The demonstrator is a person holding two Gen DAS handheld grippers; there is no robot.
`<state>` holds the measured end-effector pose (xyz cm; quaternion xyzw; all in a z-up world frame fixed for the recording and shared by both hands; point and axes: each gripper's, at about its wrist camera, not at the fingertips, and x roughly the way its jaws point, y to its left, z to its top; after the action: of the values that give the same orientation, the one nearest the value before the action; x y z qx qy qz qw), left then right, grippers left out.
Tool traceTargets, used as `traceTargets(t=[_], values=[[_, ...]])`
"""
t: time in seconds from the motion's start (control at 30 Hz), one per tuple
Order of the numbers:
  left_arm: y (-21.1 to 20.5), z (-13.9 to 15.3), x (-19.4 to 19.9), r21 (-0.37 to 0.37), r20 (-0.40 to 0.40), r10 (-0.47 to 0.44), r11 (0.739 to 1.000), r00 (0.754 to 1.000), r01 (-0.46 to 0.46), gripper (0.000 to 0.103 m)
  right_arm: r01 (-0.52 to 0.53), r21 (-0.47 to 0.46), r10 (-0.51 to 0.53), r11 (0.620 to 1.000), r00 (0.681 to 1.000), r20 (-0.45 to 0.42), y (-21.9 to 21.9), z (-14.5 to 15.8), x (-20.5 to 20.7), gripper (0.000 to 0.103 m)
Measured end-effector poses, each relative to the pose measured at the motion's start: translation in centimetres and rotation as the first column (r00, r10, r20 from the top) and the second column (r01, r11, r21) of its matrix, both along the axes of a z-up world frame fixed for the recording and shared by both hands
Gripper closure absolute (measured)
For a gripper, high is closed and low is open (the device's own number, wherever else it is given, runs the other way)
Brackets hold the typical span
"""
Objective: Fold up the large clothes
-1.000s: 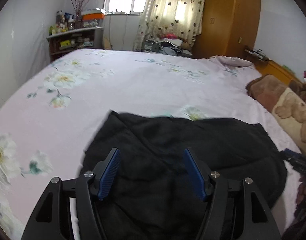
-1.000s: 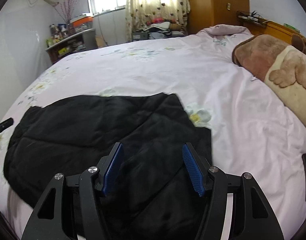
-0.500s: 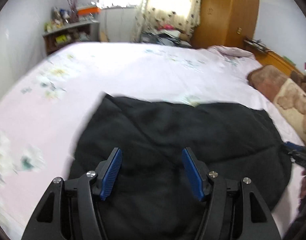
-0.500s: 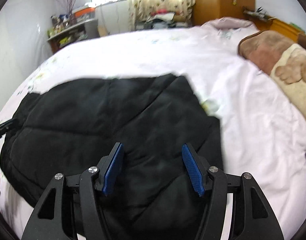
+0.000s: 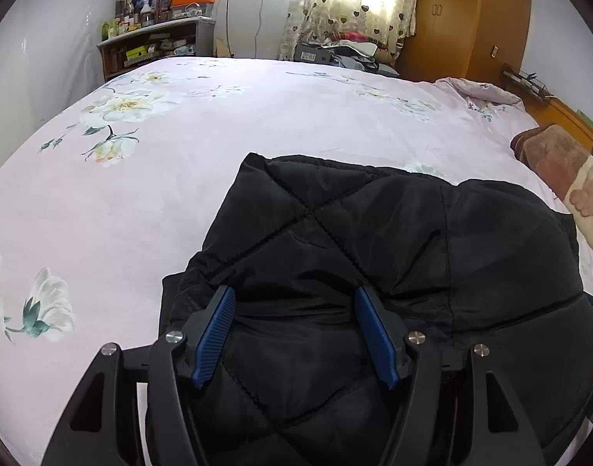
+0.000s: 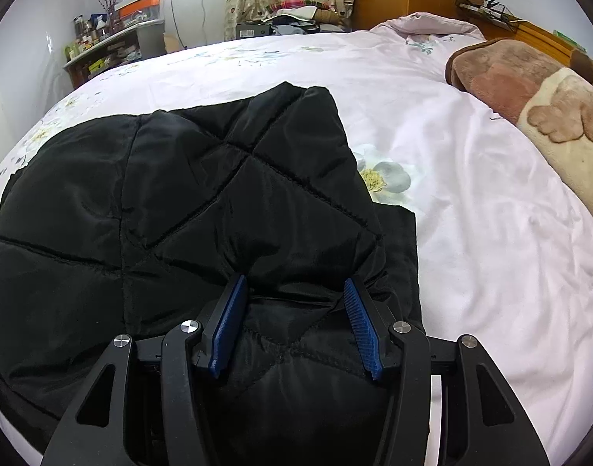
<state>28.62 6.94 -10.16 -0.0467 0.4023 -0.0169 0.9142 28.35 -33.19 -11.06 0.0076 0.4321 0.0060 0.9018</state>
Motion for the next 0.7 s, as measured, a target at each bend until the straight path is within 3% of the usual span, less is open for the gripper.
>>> traceTargets(t=[0.33, 0.7], values=[[-0.2, -0.3, -0.2, 0.009, 0.012, 0.002, 1.000, 1.000, -0.002, 0.036, -0.001, -0.007, 0.001, 1.000, 1.000, 0.008, -0.2, -0.7, 0.3, 0.051], [-0.6, 0.3, 0.3, 0.040, -0.007, 0.010, 0.999, 1.000, -0.010, 0.035, 0.011, -0.022, -0.012, 1.000, 0.999, -0.041, 0.5, 0.1, 1.1, 0.051]])
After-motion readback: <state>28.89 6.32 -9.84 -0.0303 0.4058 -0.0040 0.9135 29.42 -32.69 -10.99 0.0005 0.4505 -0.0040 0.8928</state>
